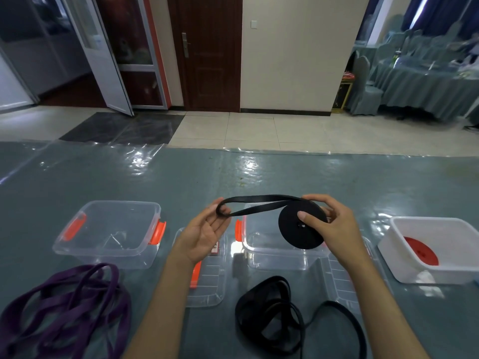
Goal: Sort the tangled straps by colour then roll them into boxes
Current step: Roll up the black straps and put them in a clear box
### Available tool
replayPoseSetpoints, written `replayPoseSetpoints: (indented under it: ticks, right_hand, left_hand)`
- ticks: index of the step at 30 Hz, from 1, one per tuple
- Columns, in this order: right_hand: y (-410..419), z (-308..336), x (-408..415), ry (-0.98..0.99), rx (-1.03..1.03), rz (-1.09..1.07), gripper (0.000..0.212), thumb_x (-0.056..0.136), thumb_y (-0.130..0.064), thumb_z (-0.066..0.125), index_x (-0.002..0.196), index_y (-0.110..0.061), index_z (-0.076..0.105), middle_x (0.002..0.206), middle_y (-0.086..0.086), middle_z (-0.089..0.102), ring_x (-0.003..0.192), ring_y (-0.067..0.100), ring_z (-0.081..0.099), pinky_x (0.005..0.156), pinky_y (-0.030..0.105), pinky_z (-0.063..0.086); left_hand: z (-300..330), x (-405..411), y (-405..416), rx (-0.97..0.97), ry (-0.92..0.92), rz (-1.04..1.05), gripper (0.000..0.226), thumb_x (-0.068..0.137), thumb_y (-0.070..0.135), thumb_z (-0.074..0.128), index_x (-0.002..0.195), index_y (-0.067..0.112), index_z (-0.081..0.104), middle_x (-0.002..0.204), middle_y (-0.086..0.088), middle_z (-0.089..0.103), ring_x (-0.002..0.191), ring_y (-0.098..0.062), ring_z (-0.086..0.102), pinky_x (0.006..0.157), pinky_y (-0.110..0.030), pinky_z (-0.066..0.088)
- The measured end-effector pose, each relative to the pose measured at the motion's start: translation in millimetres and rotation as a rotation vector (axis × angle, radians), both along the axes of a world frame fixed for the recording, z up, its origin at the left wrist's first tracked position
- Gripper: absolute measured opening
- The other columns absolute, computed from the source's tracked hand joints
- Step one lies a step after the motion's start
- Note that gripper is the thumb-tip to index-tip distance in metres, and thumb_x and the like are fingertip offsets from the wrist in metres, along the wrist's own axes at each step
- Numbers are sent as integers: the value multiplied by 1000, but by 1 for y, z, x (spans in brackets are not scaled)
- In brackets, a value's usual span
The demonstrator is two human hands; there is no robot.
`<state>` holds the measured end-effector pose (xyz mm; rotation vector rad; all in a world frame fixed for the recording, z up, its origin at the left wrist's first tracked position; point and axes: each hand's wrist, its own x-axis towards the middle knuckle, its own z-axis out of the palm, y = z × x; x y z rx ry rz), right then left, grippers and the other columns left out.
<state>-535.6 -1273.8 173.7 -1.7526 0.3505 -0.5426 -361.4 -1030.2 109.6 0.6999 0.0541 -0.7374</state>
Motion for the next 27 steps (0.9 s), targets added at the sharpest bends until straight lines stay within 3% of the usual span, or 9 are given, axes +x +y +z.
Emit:
replayPoseSetpoints:
  ticks: [3, 6, 9, 12, 16, 20, 24, 27]
  right_hand:
    - [2, -1, -2, -15, -24, -9, 33, 86, -9, 82, 113, -27, 73, 92, 3, 80, 87, 21, 77, 79, 39, 65]
    - [4, -1, -3, -42, -49, -6, 33, 86, -9, 82, 112, -28, 74, 94, 0, 80, 88, 16, 77, 78, 37, 65]
    - [7, -3, -2, -38, -152, 21, 33, 85, -9, 83, 110, -30, 76, 100, -9, 79, 97, 11, 75, 85, 34, 63]
    - [12, -6, -1, -16, -301, 91, 34, 86, -11, 83, 109, -35, 76, 104, -19, 76, 103, 8, 71, 91, 30, 57]
    - [16, -10, 0, -11, -367, 134, 33, 86, -11, 82, 112, -31, 77, 106, -21, 75, 104, 7, 71, 93, 23, 55]
    - [19, -15, 2, -5, -392, 131, 32, 87, -11, 82, 114, -28, 77, 106, -22, 74, 105, 6, 70, 92, 20, 54]
    - [22, -19, 5, -7, -411, 123, 33, 86, -11, 82, 114, -28, 77, 108, -25, 74, 104, 1, 70, 91, 15, 53]
    - [23, -23, 7, 4, -405, 115, 34, 86, -11, 83, 114, -29, 77, 107, -25, 74, 102, 1, 71, 88, 14, 54]
  left_hand:
    - [3, -2, 2, 51, -99, 28, 34, 91, 8, 62, 124, 5, 67, 101, -14, 77, 96, -20, 77, 95, -34, 60]
    - [7, -6, -3, 275, -265, 105, 32, 96, 2, 65, 127, 10, 67, 104, -16, 78, 97, -20, 77, 94, -33, 61]
    - [7, -16, -16, 506, -427, 353, 33, 94, 7, 74, 124, 21, 71, 93, -11, 80, 86, -15, 76, 81, -26, 62]
    - [2, -25, -30, 657, -429, 678, 25, 95, 15, 74, 117, 25, 74, 86, -1, 78, 76, -9, 72, 74, -19, 57]
    - [-7, -28, -33, 561, -160, 727, 16, 92, 12, 77, 105, 22, 75, 86, 2, 76, 73, -7, 69, 86, -25, 57]
    - [-20, -29, -31, 493, 44, 658, 15, 89, 12, 80, 101, 21, 80, 76, 7, 75, 69, -3, 66, 69, -21, 50]
    - [-25, -26, -26, 303, 116, 660, 20, 90, 12, 80, 109, 18, 79, 83, 6, 76, 73, -2, 68, 73, -20, 51]
    - [-24, -22, -23, 331, 50, 706, 18, 88, 14, 82, 104, 19, 78, 90, 4, 77, 77, -6, 66, 75, -21, 53]
